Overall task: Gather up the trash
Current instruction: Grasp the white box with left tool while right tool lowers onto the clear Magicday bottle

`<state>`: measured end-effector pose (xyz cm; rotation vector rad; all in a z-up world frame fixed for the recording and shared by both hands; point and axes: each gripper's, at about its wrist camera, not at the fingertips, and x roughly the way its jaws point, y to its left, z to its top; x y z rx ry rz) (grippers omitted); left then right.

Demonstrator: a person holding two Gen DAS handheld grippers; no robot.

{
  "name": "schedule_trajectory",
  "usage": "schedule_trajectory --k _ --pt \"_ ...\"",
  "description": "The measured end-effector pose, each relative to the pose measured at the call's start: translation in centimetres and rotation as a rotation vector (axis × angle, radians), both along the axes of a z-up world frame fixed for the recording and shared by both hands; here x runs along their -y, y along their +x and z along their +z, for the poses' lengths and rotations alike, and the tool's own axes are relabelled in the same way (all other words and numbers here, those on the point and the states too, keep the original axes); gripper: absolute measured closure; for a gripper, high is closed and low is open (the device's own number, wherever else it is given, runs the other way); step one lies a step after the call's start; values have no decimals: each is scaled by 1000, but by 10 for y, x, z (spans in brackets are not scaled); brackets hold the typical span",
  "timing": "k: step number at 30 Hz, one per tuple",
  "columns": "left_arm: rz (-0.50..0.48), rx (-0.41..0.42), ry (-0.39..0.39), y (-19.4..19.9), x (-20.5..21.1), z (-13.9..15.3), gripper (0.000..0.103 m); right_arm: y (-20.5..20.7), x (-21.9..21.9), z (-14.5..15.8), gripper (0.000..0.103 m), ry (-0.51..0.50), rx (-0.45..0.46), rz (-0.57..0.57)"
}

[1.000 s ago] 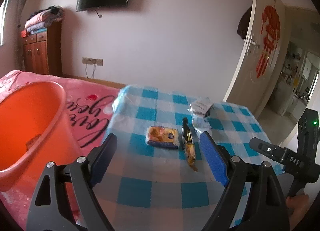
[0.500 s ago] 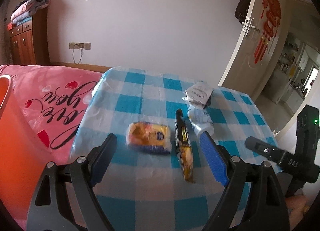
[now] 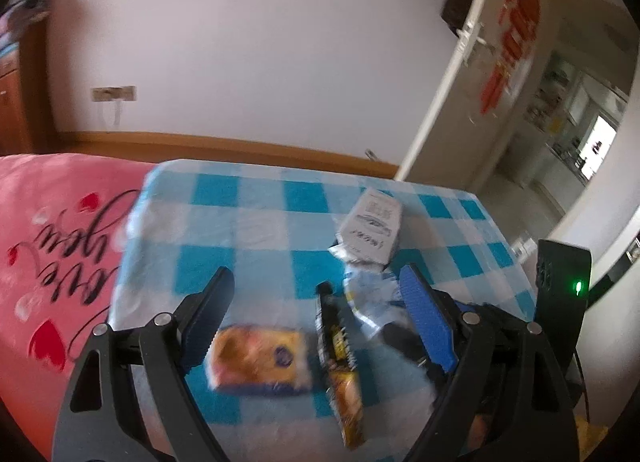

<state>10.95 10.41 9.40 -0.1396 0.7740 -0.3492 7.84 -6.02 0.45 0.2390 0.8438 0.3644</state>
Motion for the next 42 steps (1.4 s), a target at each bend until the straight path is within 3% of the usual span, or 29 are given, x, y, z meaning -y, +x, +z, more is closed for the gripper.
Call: schedule_trajectory --k 9,16,18,21,26,28,30,35,42 --pt "-259 -102 19 64 48 -13 18 6 -2 -14 32 -24 -25 16" --pt "-362 -95 125 87 85 -27 18 2 3 -16 45 -53 -7 18" --pt "-377 -100 171 92 96 -33 18 0 8 -17 53 -60 -7 14" --pt "-386 -111 220 99 109 -42 18 -5 16 -17 57 -54 -11 9" --pt "-354 -123 226 113 113 -52 18 -11 34 -17 53 -18 -20 1" --pt "-340 -130 211 119 111 -53 18 -10 42 -17 44 18 -26 5" --pt "-325 -131 206 124 109 -54 18 -8 44 -15 21 16 -24 -8" --pt "-319 -146 186 134 100 -53 18 6 49 -13 20 41 -29 19" --pt "-296 -180 162 147 88 -64 18 21 31 -8 20 -27 -10 54"
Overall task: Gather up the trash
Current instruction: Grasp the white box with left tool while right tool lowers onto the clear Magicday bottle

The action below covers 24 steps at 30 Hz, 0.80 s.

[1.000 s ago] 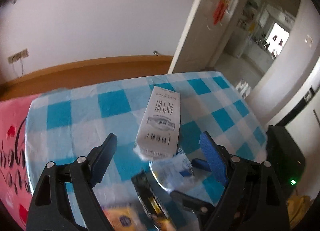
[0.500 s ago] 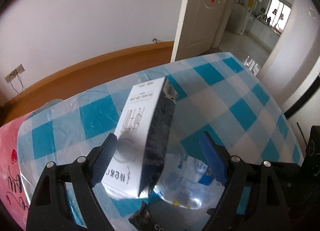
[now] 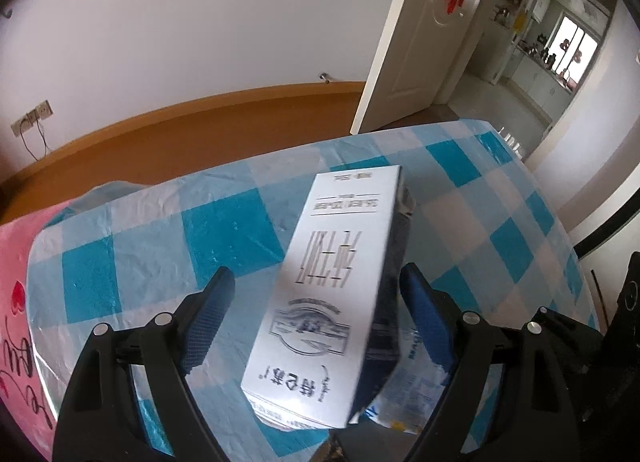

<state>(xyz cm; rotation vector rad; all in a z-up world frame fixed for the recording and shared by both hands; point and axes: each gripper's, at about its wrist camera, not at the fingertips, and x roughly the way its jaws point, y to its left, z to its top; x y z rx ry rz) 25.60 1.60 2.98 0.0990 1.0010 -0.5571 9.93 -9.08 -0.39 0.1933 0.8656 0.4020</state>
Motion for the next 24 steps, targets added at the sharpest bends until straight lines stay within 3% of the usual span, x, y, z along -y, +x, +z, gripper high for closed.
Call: schedule_trajectory --k 2,5,11,14,24 --pt "2 -8 -19 2 -2 -3 19 3 -3 -1 20 -16 -1 2" --pt "9 -23 -54 5 -5 -6 31 5 -6 0 29 -44 6 5" --pt "21 8 -60 1 -3 -9 35 6 -12 -1 45 -117 21 4" --pt "31 24 -65 -3 -3 -8 36 3 -12 -2 59 -90 17 14" --pt "85 46 -103 -16 -17 -2 40 9 4 -4 64 -26 3 -3"
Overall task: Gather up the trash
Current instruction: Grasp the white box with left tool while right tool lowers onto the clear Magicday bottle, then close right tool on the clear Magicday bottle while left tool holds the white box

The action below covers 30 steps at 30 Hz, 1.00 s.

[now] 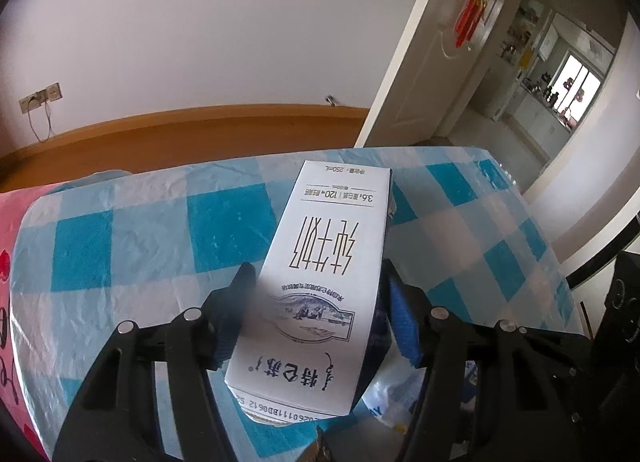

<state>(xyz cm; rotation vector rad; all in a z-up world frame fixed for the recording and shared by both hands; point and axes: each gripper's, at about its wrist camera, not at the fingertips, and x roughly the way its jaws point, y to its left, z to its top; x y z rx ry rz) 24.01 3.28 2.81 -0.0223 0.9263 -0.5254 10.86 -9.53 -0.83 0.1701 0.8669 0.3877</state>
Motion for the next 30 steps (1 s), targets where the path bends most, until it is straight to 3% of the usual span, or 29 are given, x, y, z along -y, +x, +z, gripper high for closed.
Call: schedule_trajectory --k 10,25,28,30 --pt "43 52 -57 -34 -23 24 40 -2 24 -2 68 25 0 -47" --pt "95 64 -135 -121 -37 38 40 -62 48 -3 67 36 -16 -59" --pt "111 61 -149 -139 -42 38 40 -73 45 -4 58 18 -17 -52" --pt "122 67 -151 -151 -47 40 40 -76 44 -2 38 16 -16 -42"
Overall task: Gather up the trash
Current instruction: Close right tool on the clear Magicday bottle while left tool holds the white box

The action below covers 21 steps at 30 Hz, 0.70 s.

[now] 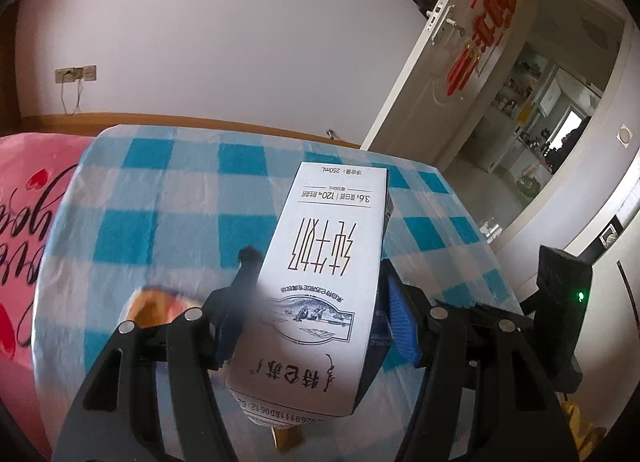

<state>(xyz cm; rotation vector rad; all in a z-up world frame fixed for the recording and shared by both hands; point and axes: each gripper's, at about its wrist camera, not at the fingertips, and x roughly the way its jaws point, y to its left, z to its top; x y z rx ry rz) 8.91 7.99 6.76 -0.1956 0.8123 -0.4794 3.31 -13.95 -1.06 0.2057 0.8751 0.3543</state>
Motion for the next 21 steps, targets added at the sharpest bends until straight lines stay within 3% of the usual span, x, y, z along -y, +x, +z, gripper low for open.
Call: schedule_trajectory --k 2,10,11,12,15,21 --pt "8 5 3 -10 -4 0 40 -2 -2 1 19 -27 12 -16" --pt "53 -14 -39 -42 -29 -8 44 7 -23 -1 18 -163 13 -7" --pt "51 -21 -48 -44 -32 -11 59 7 -27 -2 19 -188 16 -7" --pt "56 -36 -55 -46 -35 -14 62 7 -30 -2 24 -210 17 -8" --pt "66 -47 -68 -51 -42 -20 62 5 -38 -3 41 -274 34 -13" --pt "56 -23 -36 -56 -44 -25 62 4 -39 -3 41 -283 37 -16"
